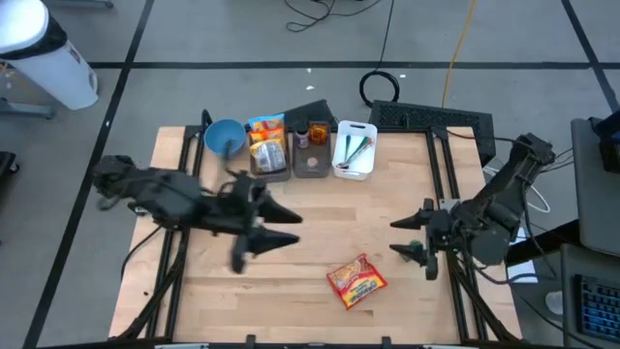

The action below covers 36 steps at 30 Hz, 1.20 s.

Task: Pick & Place Food Item
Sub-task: Put the red noodle pack into the left black bin

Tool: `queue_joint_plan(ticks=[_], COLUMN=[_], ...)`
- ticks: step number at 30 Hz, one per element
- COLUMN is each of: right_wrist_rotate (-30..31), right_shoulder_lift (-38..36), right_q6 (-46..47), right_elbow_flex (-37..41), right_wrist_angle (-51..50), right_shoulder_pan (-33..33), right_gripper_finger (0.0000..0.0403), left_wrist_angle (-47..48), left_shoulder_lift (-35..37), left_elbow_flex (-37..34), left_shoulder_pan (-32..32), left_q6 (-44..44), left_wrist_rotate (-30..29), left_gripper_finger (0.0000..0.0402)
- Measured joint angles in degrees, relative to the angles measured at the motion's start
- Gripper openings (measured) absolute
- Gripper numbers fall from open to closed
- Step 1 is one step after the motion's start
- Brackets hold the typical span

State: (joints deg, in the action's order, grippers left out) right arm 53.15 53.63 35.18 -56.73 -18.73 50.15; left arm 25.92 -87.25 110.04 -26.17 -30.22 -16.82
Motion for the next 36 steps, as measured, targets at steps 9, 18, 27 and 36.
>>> queue_joint_plan(ticks=[9,18,27,36], right_wrist_rotate=[2.64,2.71,4.45,4.89], right_shoulder_lift=[3.40,14.71,23.78,24.56], right_q6=[7.47,13.22,24.65,24.45], right_elbow_flex=[3.51,4.33,4.33,4.33], right_wrist_angle=[8.31,21.74,24.65,24.94], right_shoulder_pan=[3.25,3.61,3.61,1.10], right_gripper_finger=[0.0263,0.0263,0.0263,0.0263], left_wrist_angle=[-2.34,1.67,18.22,26.17], left_shoulder_lift=[1.08,1.42,4.44,7.96], left_elbow_flex=[-0.11,-0.06,-0.06,-0.06], left_shoulder_pan=[-6.75,-12.15,-28.75,-32.22], left_q6=[6.82,10.96,1.57,-1.21], left_wrist_rotate=[-7.46,-14.21,-37.07,-41.20], left_gripper_finger=[0.0218,0.0218,0.0218,0.0218])
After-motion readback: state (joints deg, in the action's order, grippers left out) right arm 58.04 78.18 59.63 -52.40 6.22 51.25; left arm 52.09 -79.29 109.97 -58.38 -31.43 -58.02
